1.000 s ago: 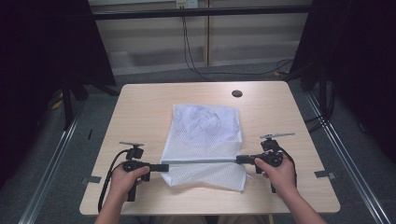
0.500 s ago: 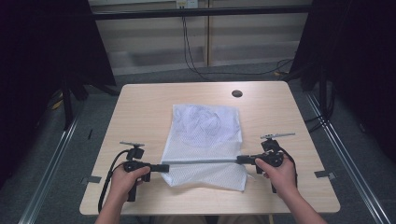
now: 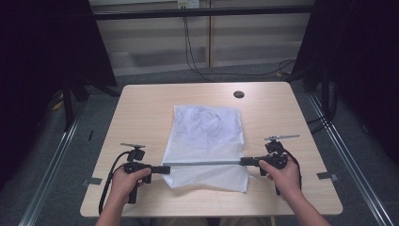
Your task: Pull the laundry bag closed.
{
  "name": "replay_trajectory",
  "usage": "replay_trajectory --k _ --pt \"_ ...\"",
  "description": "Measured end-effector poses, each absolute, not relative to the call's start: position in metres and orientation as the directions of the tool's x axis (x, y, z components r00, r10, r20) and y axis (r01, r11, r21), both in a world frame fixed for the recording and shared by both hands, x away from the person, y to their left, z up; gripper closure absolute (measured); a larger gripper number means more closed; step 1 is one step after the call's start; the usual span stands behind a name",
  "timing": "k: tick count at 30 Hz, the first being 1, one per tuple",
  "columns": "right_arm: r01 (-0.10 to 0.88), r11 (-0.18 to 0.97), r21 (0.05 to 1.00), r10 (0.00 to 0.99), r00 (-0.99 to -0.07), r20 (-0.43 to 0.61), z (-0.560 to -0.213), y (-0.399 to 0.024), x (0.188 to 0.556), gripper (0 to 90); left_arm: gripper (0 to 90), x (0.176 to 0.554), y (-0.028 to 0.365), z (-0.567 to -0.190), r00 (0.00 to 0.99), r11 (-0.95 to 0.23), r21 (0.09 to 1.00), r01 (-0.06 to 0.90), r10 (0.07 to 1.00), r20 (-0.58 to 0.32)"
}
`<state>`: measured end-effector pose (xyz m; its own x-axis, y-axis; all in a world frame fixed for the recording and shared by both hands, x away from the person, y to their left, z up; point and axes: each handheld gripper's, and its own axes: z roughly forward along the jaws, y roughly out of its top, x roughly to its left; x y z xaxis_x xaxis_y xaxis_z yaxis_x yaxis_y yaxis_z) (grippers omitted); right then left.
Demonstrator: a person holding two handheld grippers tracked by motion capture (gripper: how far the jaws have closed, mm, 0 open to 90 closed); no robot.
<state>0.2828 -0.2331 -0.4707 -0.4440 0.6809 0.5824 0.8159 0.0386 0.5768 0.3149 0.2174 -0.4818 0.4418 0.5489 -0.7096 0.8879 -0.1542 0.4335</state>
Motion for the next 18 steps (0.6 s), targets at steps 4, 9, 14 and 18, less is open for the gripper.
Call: replay_trajectory --k 4,9,14,18 --pt "0.815 0.041 0.579 0.684 -0.445 0.578 -0.4708 -0.2338 0.2825 87.0 88.5 0.3147 0.2174 -0.4822 0.438 -0.150 0.431 0.890 0.552 -0.710" --pt "0.816 0.037 0.577 0.684 -0.442 0.581 -0.4712 -0.2362 0.2817 87.0 88.5 0.3146 0.2172 -0.4822 0.431 -0.139 0.429 0.892 0.548 -0.717" --pt "0.813 0.033 0.581 0.690 -0.439 0.576 -0.4713 -0.2385 0.2815 87.0 88.5 0.3147 0.2179 -0.4822 0.438 -0.148 0.433 0.889 0.550 -0.711" --pt "0.816 0.025 0.578 0.691 -0.431 0.580 -0.4715 -0.2422 0.2803 86.9 88.5 0.3143 0.2165 -0.4818 0.435 -0.151 0.427 0.891 0.548 -0.714"
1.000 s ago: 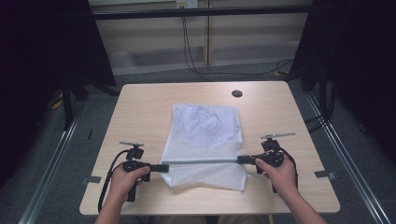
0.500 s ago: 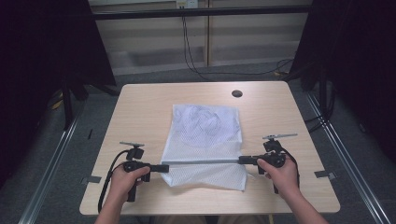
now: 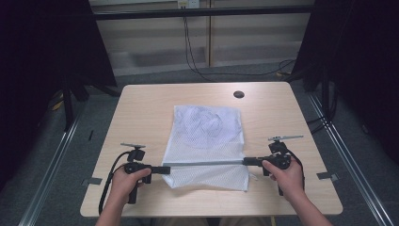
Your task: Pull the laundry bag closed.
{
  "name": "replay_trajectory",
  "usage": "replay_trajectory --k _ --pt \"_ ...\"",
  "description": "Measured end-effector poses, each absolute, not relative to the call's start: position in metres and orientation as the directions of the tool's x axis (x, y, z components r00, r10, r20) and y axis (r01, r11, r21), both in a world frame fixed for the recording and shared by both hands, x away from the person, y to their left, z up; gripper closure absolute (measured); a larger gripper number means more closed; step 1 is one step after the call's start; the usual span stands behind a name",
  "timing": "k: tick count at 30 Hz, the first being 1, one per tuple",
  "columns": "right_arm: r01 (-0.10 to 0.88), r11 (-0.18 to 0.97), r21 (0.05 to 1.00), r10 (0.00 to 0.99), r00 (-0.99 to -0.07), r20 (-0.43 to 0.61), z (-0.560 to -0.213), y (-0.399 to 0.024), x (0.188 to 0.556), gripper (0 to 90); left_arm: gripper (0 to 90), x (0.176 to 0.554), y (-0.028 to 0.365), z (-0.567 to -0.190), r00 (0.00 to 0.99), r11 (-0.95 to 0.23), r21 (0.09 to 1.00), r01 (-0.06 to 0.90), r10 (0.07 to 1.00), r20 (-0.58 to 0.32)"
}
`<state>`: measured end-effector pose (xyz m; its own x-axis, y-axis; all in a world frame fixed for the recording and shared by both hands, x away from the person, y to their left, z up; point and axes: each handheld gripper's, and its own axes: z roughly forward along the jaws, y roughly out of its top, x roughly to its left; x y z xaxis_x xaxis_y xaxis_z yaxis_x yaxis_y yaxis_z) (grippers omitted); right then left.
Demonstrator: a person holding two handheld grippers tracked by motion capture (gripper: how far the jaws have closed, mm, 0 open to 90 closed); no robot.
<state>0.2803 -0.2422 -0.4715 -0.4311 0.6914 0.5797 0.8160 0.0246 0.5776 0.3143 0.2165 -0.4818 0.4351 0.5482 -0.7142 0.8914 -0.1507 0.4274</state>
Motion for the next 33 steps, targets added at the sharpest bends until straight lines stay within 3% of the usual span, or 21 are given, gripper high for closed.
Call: replay_trajectory --k 19,25,30,31,33 --pt "0.817 0.017 0.577 0.699 -0.422 0.577 -0.4735 -0.2467 0.2787 87.0 88.5 0.3133 0.2146 -0.4812 0.433 -0.148 0.427 0.892 0.549 -0.715" --pt "0.813 0.026 0.582 0.710 -0.425 0.562 -0.4725 -0.2440 0.2798 86.8 87.6 0.3129 0.2135 -0.4793 0.475 -0.177 0.458 0.871 0.542 -0.693" --pt "0.804 0.033 0.593 0.715 -0.434 0.549 -0.4722 -0.2452 0.2794 86.5 78.9 0.3118 0.2113 -0.4767 0.504 -0.193 0.488 0.851 0.561 -0.657" --pt "0.799 0.036 0.600 0.724 -0.435 0.536 -0.4719 -0.2456 0.2792 86.3 72.1 0.3114 0.2104 -0.4755 0.504 -0.189 0.490 0.851 0.559 -0.659" --pt "0.796 0.036 0.605 0.728 -0.435 0.530 -0.4719 -0.2460 0.2792 86.2 67.7 0.3118 0.2104 -0.4747 0.517 -0.190 0.509 0.839 0.567 -0.641"
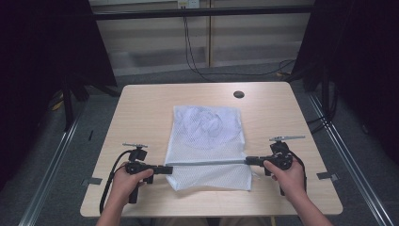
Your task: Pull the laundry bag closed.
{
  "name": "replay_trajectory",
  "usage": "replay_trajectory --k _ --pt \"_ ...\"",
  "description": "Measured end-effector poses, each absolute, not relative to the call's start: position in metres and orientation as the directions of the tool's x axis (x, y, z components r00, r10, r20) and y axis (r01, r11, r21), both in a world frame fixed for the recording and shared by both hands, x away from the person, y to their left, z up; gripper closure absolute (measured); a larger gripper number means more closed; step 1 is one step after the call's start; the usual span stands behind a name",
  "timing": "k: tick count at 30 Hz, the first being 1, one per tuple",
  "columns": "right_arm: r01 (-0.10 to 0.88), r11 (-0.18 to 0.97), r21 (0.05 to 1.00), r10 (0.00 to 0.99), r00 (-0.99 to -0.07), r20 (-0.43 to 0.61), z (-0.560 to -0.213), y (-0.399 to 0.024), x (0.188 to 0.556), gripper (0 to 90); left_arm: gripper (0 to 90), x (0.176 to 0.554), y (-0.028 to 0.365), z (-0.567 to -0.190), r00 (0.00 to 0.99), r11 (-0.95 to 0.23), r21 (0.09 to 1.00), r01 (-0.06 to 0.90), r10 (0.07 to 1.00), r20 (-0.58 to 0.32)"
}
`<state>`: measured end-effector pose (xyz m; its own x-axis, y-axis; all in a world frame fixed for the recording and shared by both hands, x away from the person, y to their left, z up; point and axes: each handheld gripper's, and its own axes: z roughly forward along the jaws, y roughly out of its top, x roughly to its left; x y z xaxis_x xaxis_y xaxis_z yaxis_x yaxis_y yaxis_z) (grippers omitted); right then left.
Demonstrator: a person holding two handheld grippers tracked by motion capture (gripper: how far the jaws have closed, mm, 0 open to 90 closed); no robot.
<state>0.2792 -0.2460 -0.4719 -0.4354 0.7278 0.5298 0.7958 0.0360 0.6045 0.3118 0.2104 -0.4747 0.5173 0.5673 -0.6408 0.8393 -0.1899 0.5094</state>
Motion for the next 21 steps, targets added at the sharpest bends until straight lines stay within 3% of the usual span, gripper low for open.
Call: replay_trajectory --k 1,6,7,10,12,13,16,21 --pt "0.791 0.038 0.610 0.730 -0.439 0.524 -0.4714 -0.2457 0.2790 85.1 58.5 0.3118 0.2100 -0.4744 0.512 -0.179 0.513 0.839 0.578 -0.636" --pt "0.764 0.052 0.643 0.760 -0.448 0.471 -0.4695 -0.2445 0.2778 70.2 47.9 0.3124 0.2095 -0.4719 0.528 -0.181 0.538 0.823 0.592 -0.609" --pt "0.755 0.052 0.654 0.770 -0.447 0.456 -0.4692 -0.2454 0.2776 63.1 35.5 0.3128 0.2090 -0.4717 0.529 -0.173 0.547 0.819 0.597 -0.604" --pt "0.740 0.064 0.670 0.786 -0.450 0.423 -0.4690 -0.2466 0.2769 55.4 27.9 0.3142 0.2089 -0.4705 0.550 -0.153 0.592 0.791 0.601 -0.580" --pt "0.706 0.077 0.704 0.800 -0.465 0.379 -0.4676 -0.2481 0.2751 45.9 17.0 0.3159 0.2090 -0.4692 0.541 -0.160 0.580 0.799 0.612 -0.577" --pt "0.706 0.077 0.704 0.800 -0.465 0.379 -0.4676 -0.2481 0.2751 45.9 17.0 0.3163 0.2092 -0.4688 0.554 -0.170 0.594 0.786 0.620 -0.556" --pt "0.668 0.099 0.738 0.815 -0.480 0.325 -0.4670 -0.2511 0.2737 32.5 13.2 0.3166 0.2092 -0.4685 0.566 -0.177 0.616 0.767 0.638 -0.522" --pt "0.659 0.116 0.743 0.823 -0.483 0.300 -0.4688 -0.2542 0.2724 28.1 11.0 0.3181 0.2121 -0.4670 0.572 -0.183 0.638 0.748 0.665 -0.480"
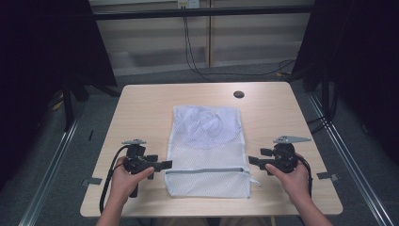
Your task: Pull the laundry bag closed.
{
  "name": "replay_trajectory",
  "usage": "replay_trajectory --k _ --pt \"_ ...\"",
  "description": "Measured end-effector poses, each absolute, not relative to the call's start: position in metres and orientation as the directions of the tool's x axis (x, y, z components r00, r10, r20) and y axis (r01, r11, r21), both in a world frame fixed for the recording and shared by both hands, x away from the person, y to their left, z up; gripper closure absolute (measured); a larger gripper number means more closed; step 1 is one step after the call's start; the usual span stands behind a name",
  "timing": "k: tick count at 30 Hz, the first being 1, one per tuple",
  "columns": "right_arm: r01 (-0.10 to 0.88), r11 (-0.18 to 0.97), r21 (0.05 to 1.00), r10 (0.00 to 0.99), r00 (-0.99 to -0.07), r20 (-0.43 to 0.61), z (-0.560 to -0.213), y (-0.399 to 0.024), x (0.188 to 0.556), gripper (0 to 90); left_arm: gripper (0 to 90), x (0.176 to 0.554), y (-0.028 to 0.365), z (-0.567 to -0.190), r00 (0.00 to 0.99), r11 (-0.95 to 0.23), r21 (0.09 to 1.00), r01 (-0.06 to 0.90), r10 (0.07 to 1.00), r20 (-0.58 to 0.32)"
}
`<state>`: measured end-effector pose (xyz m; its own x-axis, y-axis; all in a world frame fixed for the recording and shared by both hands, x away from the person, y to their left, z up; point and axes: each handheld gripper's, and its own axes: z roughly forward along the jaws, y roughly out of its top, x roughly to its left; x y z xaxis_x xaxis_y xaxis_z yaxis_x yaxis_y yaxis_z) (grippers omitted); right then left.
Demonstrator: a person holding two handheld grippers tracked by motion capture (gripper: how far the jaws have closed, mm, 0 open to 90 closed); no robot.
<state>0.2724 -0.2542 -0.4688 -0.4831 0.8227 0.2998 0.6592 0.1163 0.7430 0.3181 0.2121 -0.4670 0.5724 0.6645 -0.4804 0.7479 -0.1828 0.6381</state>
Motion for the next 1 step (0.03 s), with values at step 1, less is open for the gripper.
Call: replay_trajectory --k 1 --pt "0.656 0.119 0.745 0.825 -0.484 0.294 -0.4699 -0.2551 0.2724 27.2 10.7 0.3183 0.2127 -0.4671 0.572 -0.185 0.640 0.745 0.671 -0.472"
